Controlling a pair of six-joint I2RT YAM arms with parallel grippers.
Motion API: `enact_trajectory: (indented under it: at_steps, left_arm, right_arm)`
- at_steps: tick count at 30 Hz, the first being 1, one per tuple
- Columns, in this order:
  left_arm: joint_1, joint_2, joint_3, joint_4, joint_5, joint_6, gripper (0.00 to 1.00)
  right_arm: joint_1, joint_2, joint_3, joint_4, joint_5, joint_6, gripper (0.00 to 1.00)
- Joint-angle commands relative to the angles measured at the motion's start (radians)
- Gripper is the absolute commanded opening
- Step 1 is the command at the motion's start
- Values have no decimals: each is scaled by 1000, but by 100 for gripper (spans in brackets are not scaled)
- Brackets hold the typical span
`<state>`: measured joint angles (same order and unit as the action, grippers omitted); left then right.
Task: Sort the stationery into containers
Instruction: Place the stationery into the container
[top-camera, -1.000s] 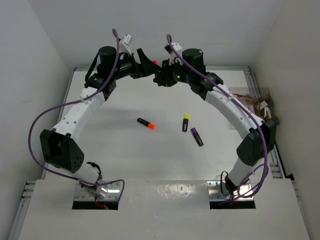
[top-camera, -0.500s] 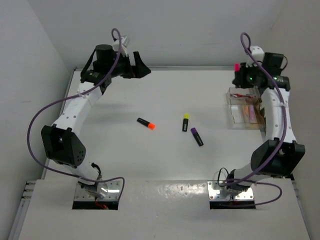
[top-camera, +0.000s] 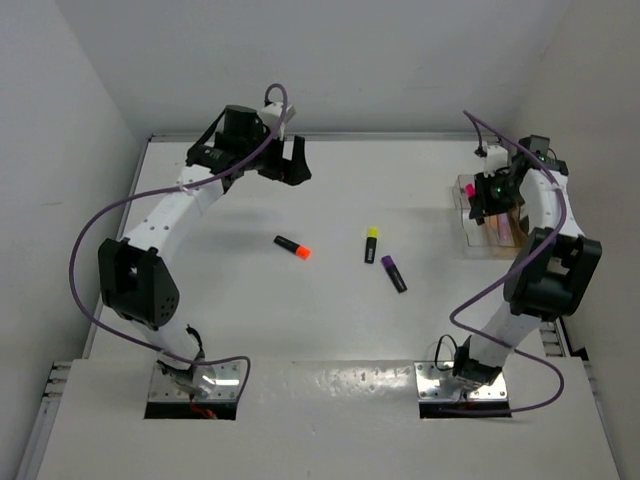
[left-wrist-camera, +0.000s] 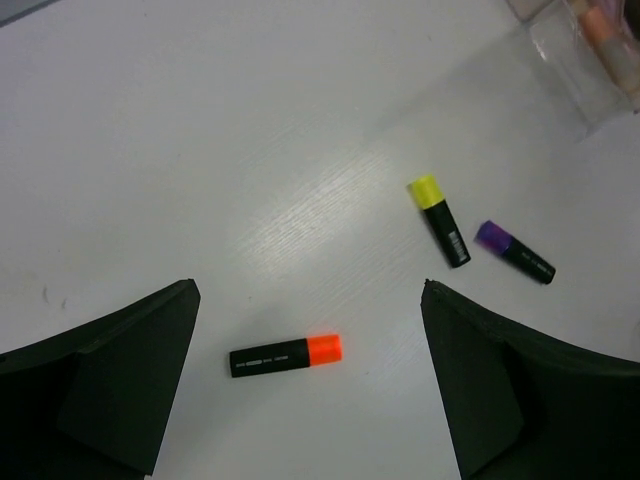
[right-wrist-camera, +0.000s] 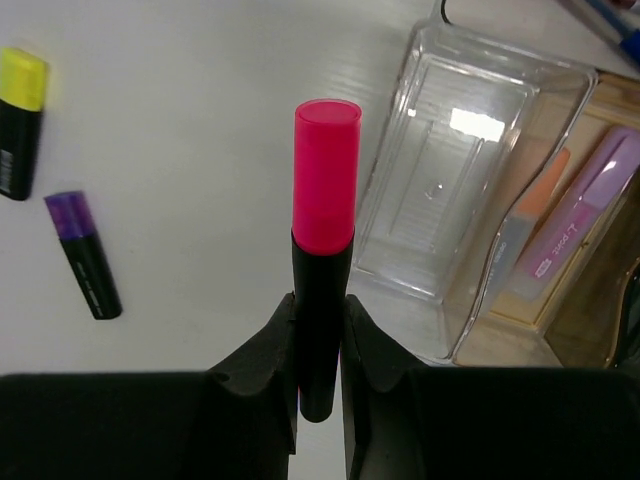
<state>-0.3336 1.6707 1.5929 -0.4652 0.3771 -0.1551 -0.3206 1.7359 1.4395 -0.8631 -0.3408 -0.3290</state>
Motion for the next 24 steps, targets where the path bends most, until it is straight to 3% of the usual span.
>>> enact_trajectory:
  at_steps: [1, 5, 12, 14, 15, 16, 18, 20, 24]
  left_arm:
    - [-10, 24, 58, -73, 38, 187, 100]
    - [-13, 60, 82, -133, 104, 296, 100]
    - [-5, 159, 160, -216, 101, 412, 96]
    - [-15, 170, 164, -230, 102, 489, 96]
    - [-16, 185, 168, -242, 103, 530, 97]
    - [-19, 201, 180, -268, 105, 572, 96]
    - [-19, 257, 245, -372, 127, 714, 92]
    - [-1, 300, 289, -458, 204, 855, 87]
    - [25, 305, 248, -504, 289, 1084, 86]
  right_arm:
    - [-17, 22, -22, 53, 46, -28, 0]
    - [-18, 45, -53, 87, 83, -42, 0]
    - [-40, 90, -60, 113, 118, -48, 1]
    - [-38, 99, -64, 107, 125, -50, 10]
    - [-38, 100, -62, 104, 123, -50, 20]
    - [-38, 102, -60, 102, 125, -47, 46]
    - [-38, 102, -60, 104, 128, -38, 62]
    - [-40, 94, -54, 98, 117, -24, 65]
    - [-38, 51, -28, 61, 53, 16, 66]
